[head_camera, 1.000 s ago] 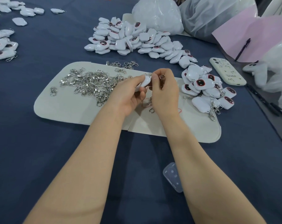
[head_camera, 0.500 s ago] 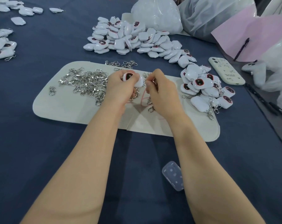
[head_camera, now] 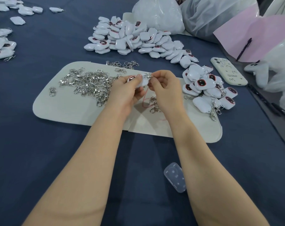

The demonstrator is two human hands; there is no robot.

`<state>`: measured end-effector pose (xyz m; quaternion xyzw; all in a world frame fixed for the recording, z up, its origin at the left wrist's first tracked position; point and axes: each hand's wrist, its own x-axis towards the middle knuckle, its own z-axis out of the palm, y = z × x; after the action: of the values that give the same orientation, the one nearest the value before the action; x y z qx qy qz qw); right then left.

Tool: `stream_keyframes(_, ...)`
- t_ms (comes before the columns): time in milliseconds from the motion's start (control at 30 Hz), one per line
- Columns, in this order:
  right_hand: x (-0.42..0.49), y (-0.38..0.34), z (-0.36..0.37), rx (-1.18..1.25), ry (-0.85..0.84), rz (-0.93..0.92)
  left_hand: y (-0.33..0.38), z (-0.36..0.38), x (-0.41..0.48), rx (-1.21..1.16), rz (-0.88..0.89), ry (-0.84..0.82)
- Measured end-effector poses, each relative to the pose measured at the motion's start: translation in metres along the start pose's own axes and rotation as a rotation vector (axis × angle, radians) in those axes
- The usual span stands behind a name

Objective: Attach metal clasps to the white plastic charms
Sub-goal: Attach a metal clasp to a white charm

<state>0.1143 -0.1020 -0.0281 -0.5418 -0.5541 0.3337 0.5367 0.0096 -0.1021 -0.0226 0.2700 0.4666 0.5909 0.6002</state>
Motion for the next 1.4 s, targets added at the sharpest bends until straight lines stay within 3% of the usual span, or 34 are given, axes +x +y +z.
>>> stream_keyframes(267,0.000,0.003,-0.008,-0.291,-0.102,-0.157,-0.001,-0.003,0.001,0.454,0.370,0.070)
stream_keyframes(367,-0.001,0.004,-0.007,-0.316,-0.100,-0.185,-0.002,-0.004,0.001,0.466,0.362,0.060)
stream_keyframes(567,-0.003,0.000,-0.001,-0.072,0.009,-0.120,-0.001,-0.002,0.003,0.175,0.105,0.038)
stream_keyframes(733,-0.001,-0.005,0.002,0.544,-0.061,0.311,-0.001,-0.001,0.002,0.099,0.083,0.020)
stream_keyframes(800,0.001,-0.007,-0.002,0.623,-0.101,0.411,0.000,-0.001,0.003,0.065,0.082,0.033)
stream_keyframes(933,0.003,-0.006,-0.004,0.435,-0.007,0.379,0.001,-0.004,0.006,0.060,0.105,0.088)
stream_keyframes(1033,0.002,-0.004,-0.005,0.192,0.067,0.230,0.000,-0.003,0.006,0.075,0.127,0.097)
stream_keyframes(1100,0.000,-0.003,-0.004,0.057,0.018,0.113,0.000,-0.002,0.005,0.076,0.139,0.090)
stream_keyframes(1233,-0.004,-0.006,0.000,0.031,-0.106,0.061,0.001,-0.001,0.004,0.043,0.139,0.059)
stream_keyframes(1400,-0.004,-0.006,0.004,0.066,0.033,0.061,0.000,0.002,0.001,0.022,0.098,0.013)
